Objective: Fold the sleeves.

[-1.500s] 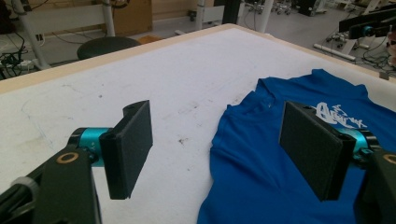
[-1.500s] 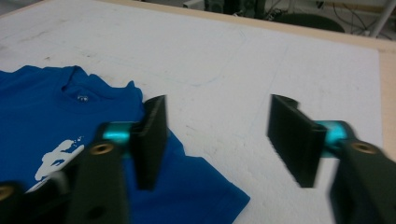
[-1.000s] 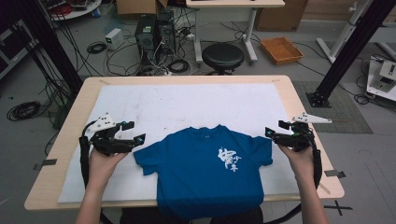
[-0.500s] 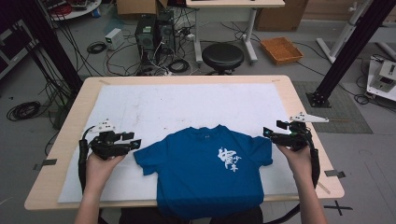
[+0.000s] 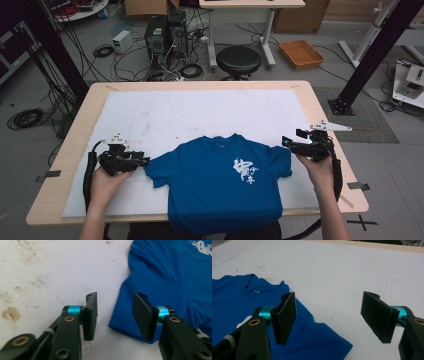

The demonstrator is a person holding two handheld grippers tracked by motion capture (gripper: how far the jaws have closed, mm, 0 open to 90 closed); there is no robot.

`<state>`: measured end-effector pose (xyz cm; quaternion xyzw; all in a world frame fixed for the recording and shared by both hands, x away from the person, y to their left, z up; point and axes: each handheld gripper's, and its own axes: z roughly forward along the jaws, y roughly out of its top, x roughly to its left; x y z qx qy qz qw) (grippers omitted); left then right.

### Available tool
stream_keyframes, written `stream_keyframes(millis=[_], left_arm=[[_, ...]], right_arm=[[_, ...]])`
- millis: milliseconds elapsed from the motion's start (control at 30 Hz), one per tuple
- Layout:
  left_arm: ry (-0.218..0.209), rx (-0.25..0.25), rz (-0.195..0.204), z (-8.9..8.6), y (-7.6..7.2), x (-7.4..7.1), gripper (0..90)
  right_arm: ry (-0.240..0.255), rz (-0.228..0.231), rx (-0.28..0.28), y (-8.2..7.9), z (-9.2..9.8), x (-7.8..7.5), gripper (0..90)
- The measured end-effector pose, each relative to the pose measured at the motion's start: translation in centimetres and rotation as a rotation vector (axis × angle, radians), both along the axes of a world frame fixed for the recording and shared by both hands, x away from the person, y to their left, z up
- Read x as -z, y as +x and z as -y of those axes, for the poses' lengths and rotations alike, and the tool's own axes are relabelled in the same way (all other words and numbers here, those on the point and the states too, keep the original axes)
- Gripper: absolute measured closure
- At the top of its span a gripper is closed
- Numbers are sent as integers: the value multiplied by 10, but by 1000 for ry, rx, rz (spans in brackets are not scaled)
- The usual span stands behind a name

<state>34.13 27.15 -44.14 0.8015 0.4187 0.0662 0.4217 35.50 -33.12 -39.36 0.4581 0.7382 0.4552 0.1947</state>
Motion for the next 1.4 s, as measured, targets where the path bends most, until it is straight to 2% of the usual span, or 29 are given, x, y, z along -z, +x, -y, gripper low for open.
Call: stream_keyframes(millis=[100,333,567,667,833,967,1033,1167,1267,1400], left_arm=[[8,0,-6,0,-1,1,651],[24,3,-20,0,-2,4,708],[45,8,-6,1,-4,4,811],[40,8,-12,2,-4,4,862],[27,9,-6,0,-5,2,876],[-38,13,6,-2,-7,-6,880],[-52,22,15,-1,-8,-10,881],[-105,43,9,3,-11,-21,881],[-164,54,14,12,-13,-30,881],[-236,96,12,32,-14,-41,881]], right_arm=[[3,-2,3,0,0,0,287],[2,-2,3,0,1,0,293],[-1,0,-1,0,0,0,301],[-1,2,-2,0,0,-1,301],[2,3,-2,0,1,-2,304],[4,5,1,0,2,-3,305],[7,7,3,-1,3,-3,305],[15,13,9,-1,5,-5,306],[18,15,15,-1,7,-6,306],[19,16,14,-1,8,-6,306]])
